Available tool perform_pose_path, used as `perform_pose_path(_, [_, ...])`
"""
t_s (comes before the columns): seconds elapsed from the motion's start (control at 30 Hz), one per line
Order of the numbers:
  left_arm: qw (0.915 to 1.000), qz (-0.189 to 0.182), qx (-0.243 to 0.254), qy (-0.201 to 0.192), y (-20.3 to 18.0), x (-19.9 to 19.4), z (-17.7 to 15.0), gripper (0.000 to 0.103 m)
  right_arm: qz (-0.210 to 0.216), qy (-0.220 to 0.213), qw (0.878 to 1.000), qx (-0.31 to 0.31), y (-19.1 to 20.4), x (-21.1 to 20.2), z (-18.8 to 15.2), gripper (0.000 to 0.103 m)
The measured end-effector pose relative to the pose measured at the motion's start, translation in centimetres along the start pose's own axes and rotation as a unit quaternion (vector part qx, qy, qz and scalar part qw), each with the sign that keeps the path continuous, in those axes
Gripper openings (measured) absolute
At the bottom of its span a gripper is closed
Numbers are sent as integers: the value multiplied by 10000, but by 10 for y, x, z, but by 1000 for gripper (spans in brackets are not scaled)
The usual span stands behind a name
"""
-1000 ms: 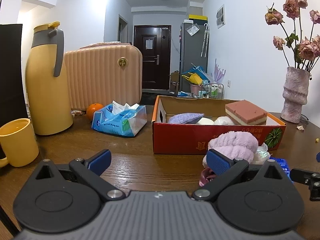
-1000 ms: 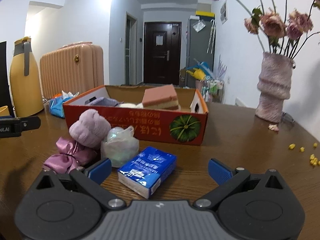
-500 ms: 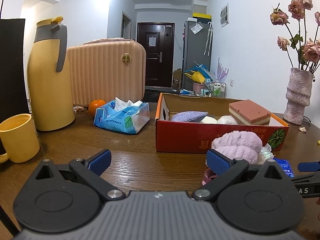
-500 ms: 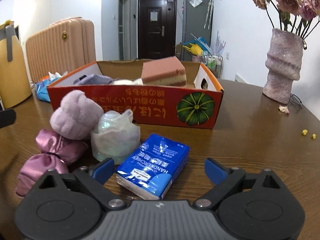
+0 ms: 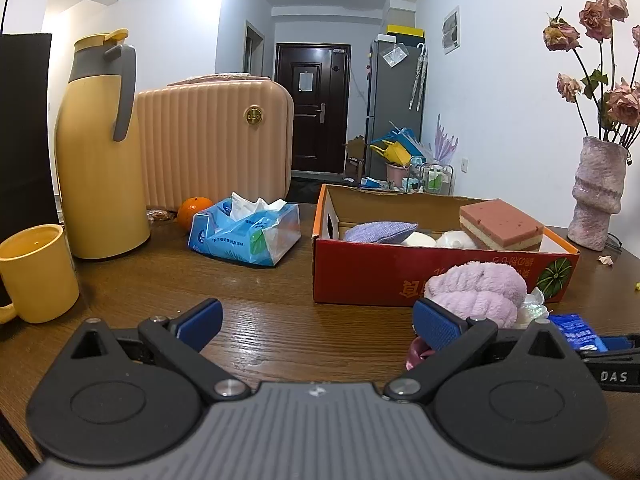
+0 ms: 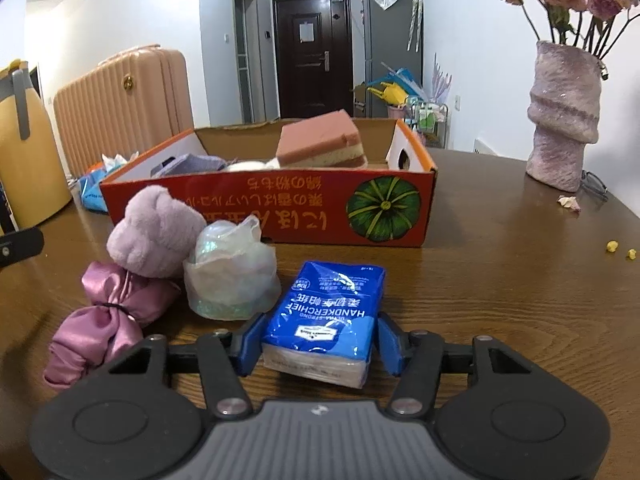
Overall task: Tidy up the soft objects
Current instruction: 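Grasp the blue tissue pack with the right gripper while the left gripper grasps the pink scrunchie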
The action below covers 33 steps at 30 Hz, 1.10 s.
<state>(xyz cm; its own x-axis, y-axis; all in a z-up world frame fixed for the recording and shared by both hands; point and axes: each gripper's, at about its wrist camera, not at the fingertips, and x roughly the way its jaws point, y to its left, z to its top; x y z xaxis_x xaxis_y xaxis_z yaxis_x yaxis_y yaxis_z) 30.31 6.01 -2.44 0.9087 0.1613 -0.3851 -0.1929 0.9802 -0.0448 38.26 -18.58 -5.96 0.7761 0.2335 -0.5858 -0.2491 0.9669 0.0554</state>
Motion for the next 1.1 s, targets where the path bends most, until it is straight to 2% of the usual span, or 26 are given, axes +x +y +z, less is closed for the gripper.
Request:
perform_pose_path(0.47, [10000,-46,-62,7,-2,-3,-2,103,-140,-518,9986,-29,-15,-36,-7,57])
perform_pose_path(0.77, [9996,-256,69,-76,-25,-20,-10,103,-131,-687,9976,15,-25,-51,-12,57])
perform_pose_path(1.1, [9987,-446,233,114,-55,-26,-19,103,-112,-758,9970,100,-37,-64,-21,57])
